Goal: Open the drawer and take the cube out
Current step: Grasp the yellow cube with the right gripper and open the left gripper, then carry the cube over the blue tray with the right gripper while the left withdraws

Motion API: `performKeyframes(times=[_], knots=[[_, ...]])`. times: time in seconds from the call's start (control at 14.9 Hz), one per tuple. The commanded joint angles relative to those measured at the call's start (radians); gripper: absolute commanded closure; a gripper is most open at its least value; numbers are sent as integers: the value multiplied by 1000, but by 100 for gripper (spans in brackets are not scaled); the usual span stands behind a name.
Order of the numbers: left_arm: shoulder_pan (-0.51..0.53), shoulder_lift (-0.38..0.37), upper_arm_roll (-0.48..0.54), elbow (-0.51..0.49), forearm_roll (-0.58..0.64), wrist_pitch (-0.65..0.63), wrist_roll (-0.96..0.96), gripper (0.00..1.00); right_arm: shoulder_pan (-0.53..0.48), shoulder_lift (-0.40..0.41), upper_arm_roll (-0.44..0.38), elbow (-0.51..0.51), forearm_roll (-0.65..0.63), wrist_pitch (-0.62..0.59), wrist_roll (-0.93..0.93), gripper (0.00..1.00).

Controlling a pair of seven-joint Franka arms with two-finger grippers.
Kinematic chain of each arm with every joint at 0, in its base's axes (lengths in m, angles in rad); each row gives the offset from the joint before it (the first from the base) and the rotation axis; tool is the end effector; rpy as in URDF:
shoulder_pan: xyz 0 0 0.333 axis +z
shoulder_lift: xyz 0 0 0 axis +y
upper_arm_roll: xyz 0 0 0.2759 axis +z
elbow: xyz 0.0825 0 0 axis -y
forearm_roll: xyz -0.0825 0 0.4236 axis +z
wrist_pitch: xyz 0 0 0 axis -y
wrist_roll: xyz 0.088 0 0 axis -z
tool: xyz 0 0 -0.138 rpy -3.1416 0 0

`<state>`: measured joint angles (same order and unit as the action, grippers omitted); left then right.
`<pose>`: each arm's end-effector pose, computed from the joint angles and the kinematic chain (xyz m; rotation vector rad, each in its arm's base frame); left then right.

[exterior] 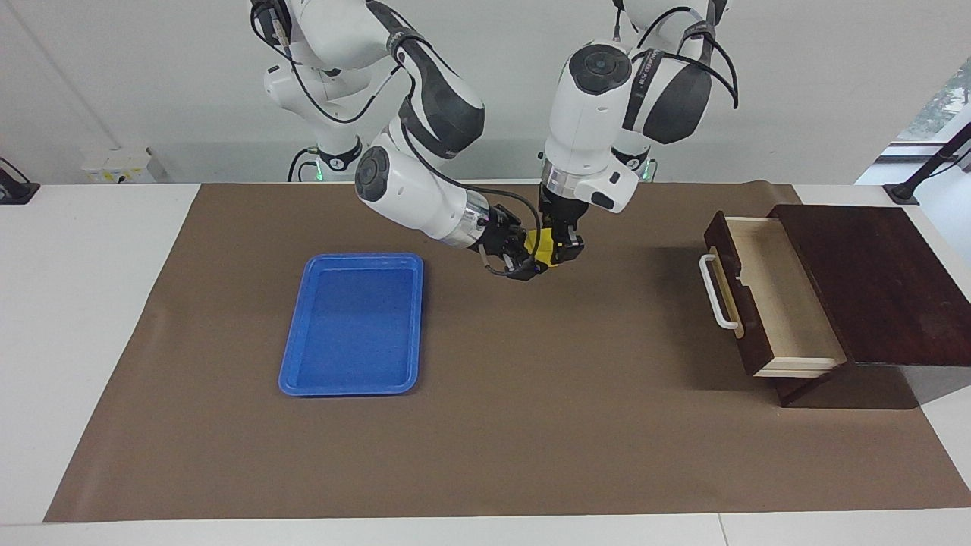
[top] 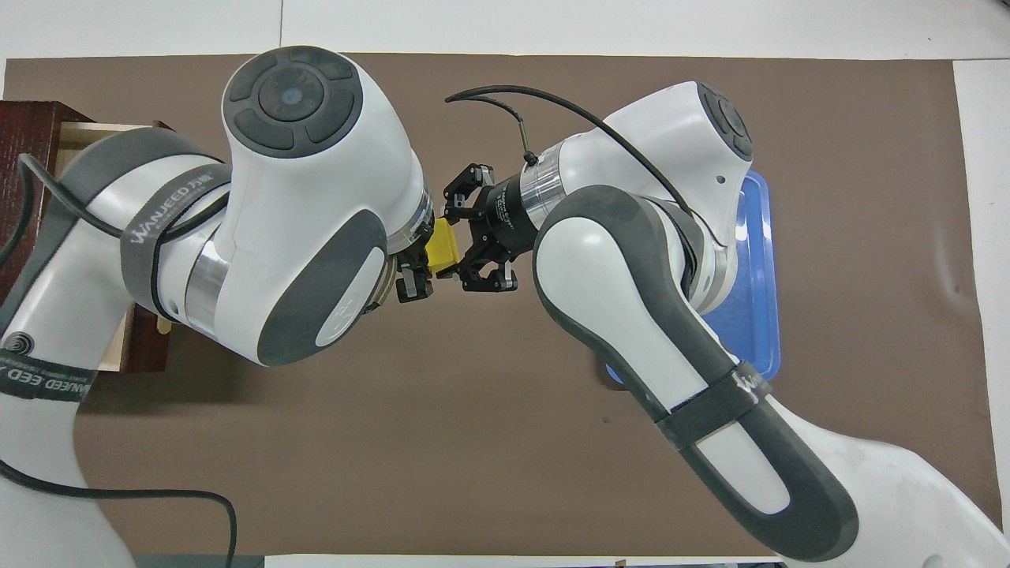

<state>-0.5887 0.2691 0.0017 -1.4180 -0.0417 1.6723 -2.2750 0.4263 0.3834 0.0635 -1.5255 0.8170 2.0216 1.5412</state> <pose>0.5541 -0.3752 0.4706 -2.0759 -2.3452 0.0668 0.6072 0.3892 0.3956 -1.9421 1.6173 0.8033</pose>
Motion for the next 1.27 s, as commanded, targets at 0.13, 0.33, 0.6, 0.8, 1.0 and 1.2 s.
performKeyframes(times=[0.13,0.33,0.6,0.8,1.0,1.2], knots=[[0,-21,24,-15,0,18,38,25,-20,2,7,11,-25,-32,17,100],[0,-22,24,-19,31,17,42,0,-20,2,7,13,-24,-32,17,100],[-2,-77,24,-128,118,18,144,0,-47,2,3,15,-25,-32,17,100],[18,-155,26,-304,204,73,204,0,-125,5,3,8,-24,-37,-7,100],[27,-228,27,-478,367,130,204,0,-239,3,3,-13,-24,-84,-100,100],[49,-234,27,-582,535,155,204,0,-323,0,-1,-70,-25,-89,-222,100]])
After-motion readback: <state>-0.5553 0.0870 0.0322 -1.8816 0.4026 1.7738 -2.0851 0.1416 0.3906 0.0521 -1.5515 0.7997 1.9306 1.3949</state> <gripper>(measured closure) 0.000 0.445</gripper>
